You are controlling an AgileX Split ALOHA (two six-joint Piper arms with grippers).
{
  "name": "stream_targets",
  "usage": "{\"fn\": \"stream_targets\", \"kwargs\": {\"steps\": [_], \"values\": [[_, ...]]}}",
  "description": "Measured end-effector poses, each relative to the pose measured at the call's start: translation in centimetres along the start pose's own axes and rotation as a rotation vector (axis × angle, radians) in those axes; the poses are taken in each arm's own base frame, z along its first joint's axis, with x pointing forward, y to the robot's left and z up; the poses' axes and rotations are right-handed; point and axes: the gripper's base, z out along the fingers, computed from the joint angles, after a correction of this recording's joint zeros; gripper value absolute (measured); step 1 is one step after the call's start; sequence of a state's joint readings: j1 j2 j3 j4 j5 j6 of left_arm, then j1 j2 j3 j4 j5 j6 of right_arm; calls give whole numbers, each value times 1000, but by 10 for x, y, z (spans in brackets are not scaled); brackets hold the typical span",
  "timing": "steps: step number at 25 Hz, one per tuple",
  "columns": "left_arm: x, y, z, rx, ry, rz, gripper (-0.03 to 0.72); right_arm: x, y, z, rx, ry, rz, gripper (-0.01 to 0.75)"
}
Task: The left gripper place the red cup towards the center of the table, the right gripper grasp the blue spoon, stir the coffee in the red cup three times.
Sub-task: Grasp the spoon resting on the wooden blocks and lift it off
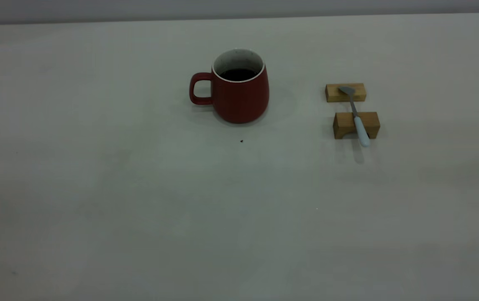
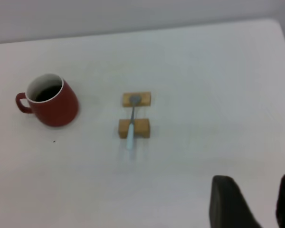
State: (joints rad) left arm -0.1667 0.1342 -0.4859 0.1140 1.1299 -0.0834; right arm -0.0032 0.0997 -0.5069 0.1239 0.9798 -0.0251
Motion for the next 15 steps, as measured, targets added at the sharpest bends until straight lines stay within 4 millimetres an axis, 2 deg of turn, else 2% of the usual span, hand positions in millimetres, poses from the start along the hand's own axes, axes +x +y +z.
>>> {"fn": "stream_targets", "kwargs": {"steps": [5, 8, 11, 15], "values": [[10, 0, -9, -105, -79, -118, 558, -18, -2, 30, -8, 98, -78, 428], [17, -1, -14, -134, -137, -149, 558, -29, 0, 58, -49, 168, -62, 493], [17, -1, -15, -137, -140, -154, 558, -36, 1, 90, -91, 234, -23, 519], [17, -1, -15, -137, -141, -154, 558, -37, -1, 137, -123, 330, 5, 524]]}}
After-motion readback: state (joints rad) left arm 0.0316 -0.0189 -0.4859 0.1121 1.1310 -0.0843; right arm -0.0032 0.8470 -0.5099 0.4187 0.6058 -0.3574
